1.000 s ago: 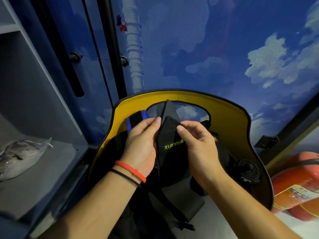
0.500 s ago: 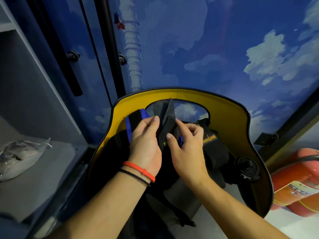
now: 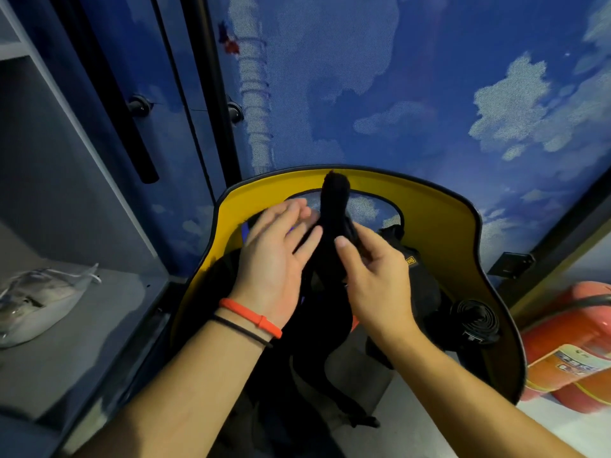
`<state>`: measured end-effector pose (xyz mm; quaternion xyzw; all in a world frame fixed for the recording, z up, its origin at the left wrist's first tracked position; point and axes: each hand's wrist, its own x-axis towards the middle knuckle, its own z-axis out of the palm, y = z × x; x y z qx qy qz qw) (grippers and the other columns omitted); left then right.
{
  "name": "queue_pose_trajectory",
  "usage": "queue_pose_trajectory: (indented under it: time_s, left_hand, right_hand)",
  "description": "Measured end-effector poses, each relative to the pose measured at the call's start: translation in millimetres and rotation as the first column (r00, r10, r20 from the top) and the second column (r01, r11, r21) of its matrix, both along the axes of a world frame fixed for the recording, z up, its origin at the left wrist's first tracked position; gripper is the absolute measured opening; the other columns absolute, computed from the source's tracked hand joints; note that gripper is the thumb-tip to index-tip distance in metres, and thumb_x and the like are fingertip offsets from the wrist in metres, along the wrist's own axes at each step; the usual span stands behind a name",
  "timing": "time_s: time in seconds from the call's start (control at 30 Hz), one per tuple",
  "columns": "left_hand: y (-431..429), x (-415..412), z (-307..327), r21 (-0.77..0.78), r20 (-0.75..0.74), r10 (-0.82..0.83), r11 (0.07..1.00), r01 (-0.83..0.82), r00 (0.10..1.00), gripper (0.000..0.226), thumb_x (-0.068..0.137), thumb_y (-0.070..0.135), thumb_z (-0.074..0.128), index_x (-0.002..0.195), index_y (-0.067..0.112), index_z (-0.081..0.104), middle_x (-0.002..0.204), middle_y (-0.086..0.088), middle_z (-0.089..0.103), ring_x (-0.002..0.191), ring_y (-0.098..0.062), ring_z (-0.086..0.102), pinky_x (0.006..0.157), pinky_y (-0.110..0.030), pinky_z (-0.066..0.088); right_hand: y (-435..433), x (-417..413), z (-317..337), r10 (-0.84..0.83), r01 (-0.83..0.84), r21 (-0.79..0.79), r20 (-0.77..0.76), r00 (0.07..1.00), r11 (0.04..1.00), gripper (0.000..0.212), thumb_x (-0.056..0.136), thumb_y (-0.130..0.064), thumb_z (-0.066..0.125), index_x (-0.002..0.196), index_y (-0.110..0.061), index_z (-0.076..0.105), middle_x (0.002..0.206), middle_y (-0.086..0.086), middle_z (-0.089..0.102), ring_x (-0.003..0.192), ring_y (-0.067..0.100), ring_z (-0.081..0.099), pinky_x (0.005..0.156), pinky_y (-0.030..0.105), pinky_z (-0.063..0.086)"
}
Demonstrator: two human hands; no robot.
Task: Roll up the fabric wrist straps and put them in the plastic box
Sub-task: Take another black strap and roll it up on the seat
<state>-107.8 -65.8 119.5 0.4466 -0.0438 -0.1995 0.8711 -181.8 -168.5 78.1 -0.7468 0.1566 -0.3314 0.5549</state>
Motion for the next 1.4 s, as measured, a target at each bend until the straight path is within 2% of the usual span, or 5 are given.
queue_pose_trajectory:
  time_s: [0.3, 0.7, 1.13, 1.27, 1.4]
  left_hand:
    - [11, -6, -11, 0.696, 0.369, -0.419, 0.717, 0.052, 0.830, 0.038, 0.100, 0.053, 0.049, 0.130, 0.032, 0.060, 0.126, 0.016, 0.066, 0.119, 0.000, 0.058, 0.109, -0.033, 0.044]
    - [-2, 11, -24, 0.442, 0.275, -0.107, 0.897, -0.027, 0.955, 0.036, 0.089, 0.047, 0.065, 0.119, 0.026, 0.068, 0.119, -0.002, 0.073, 0.115, -0.023, 0.067, 0.101, -0.052, 0.051]
    - [-25, -8, -31, 0.460, 0.148, -0.148, 0.886, 0.065, 0.978, 0.016, 0.100, 0.032, 0.057, 0.116, 0.033, 0.058, 0.111, 0.007, 0.069, 0.106, -0.011, 0.066, 0.097, -0.035, 0.051]
    - [-29, 25, -48, 0.493, 0.136, -0.030, 0.869, -0.041, 0.990, 0.103, 0.063, 0.068, 0.060, 0.154, 0.029, 0.032, 0.149, -0.001, 0.051, 0.133, -0.023, 0.053, 0.109, -0.049, 0.044]
    - [-34, 46, -68, 0.516, 0.087, 0.018, 0.854, -0.060, 0.996, 0.097, 0.067, 0.064, 0.060, 0.154, 0.034, 0.030, 0.148, -0.001, 0.052, 0.129, -0.027, 0.055, 0.104, -0.053, 0.048]
  right_hand:
    - [-18, -3, 19, 0.068, -0.074, 0.320, 0.030, 0.997, 0.945, 0.029, 0.101, -0.034, 0.062, 0.098, -0.010, 0.078, 0.096, 0.018, 0.076, 0.094, 0.044, 0.071, 0.087, 0.067, 0.053]
    - [-7, -11, 6, 0.197, -0.196, 0.026, -0.206, 0.958, 0.980, 0.067, 0.095, -0.063, 0.051, 0.083, 0.002, 0.058, 0.071, 0.016, 0.059, 0.066, 0.034, 0.056, 0.061, 0.050, 0.043]
    - [-22, -14, 2, 0.152, -0.112, 0.143, -0.308, 0.939, 0.983, 0.044, 0.106, -0.048, 0.043, 0.104, -0.013, 0.069, 0.101, 0.006, 0.074, 0.098, 0.023, 0.069, 0.094, 0.052, 0.052]
    - [-14, -26, -14, 0.221, -0.191, 0.112, -0.432, 0.874, 0.975, 0.032, 0.107, -0.042, 0.045, 0.116, -0.019, 0.066, 0.107, -0.010, 0.071, 0.102, 0.005, 0.065, 0.091, 0.030, 0.049]
    - [-11, -36, -31, 0.223, -0.190, 0.118, -0.473, 0.852, 0.975, 0.033, 0.107, -0.040, 0.045, 0.117, -0.016, 0.066, 0.111, -0.008, 0.070, 0.105, 0.009, 0.064, 0.092, 0.030, 0.048]
